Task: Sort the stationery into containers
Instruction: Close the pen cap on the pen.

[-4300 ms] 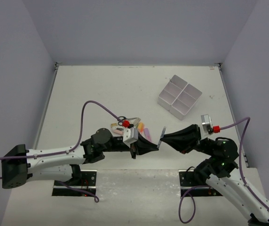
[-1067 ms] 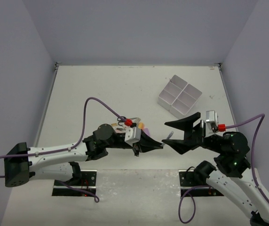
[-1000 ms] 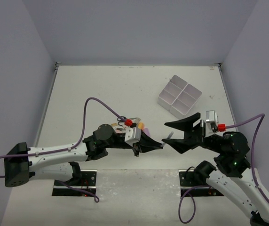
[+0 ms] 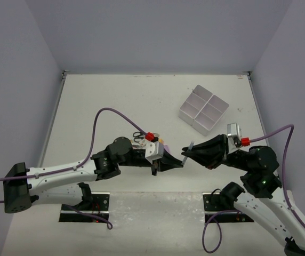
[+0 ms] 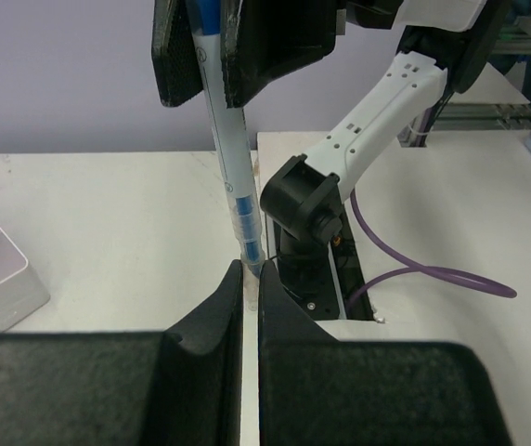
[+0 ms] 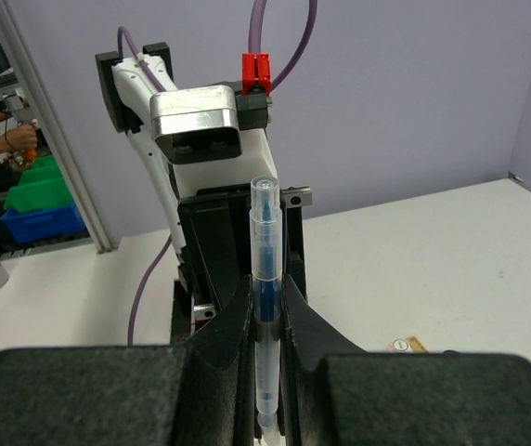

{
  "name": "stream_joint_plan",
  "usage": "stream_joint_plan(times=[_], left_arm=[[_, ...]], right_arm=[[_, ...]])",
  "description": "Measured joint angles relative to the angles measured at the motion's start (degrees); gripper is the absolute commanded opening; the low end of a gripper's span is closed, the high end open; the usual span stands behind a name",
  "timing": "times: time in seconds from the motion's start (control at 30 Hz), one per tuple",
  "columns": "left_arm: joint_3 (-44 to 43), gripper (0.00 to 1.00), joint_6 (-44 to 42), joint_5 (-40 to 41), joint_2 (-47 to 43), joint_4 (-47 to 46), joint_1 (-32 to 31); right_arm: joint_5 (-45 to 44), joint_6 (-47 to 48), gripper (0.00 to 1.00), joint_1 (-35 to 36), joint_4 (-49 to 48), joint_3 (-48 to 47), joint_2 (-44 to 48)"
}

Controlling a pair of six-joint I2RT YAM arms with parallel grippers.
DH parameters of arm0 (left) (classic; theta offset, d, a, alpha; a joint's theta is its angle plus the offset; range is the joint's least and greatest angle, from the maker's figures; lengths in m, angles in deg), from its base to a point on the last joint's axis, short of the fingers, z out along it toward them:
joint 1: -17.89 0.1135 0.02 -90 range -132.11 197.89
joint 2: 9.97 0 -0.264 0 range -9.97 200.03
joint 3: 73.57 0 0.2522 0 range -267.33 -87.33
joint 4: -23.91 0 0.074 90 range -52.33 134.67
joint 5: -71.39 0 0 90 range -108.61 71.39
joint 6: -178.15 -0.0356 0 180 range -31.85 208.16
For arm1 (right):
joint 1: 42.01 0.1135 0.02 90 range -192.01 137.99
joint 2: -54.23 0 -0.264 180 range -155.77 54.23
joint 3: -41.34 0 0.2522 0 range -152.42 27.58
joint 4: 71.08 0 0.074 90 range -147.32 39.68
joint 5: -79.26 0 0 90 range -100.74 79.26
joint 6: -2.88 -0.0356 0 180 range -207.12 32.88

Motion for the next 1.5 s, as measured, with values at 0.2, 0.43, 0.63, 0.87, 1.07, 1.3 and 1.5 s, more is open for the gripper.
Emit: stream_joint_plan(times=[0.2,0.43,0.63,0.87,1.07,1.3,1.5], left_arm=[[-0.5,0.0,0.0,0.0,0.1,0.3,-0.1],[-0.5,0.0,0.2,0.8,-0.2,0.4,-0.1],[-0.4,0.0,1.6,1.2,-0.2,0.5,-0.1],[0.3,0.0,3.7,2.8,-0.2,-0.3,-0.1],[2.8,0.0,5.7,4.0,-0.5,-3.9,0.0],[5.7,0.0,7.7,4.5,-1.2,-8.7,0.0],[5.7,0.0,7.6,4.9,-1.8,-7.9,0.0]], right_arm=[[0.8,-0.1,0.0,0.0,-0.1,0.0,-0.1],[1.0,0.2,0.0,0.3,-0.9,0.8,-0.1],[1.0,0.6,0.0,1.0,-3.8,2.4,0.2],[0.7,0.9,0.0,1.4,-6.5,4.1,0.2],[-0.5,-0.2,0.0,1.5,-10.8,8.4,1.8],[-2.3,-2.7,0.0,1.7,-14.0,10.9,3.8],[-2.1,-3.2,0.0,1.7,-15.5,10.8,2.2]])
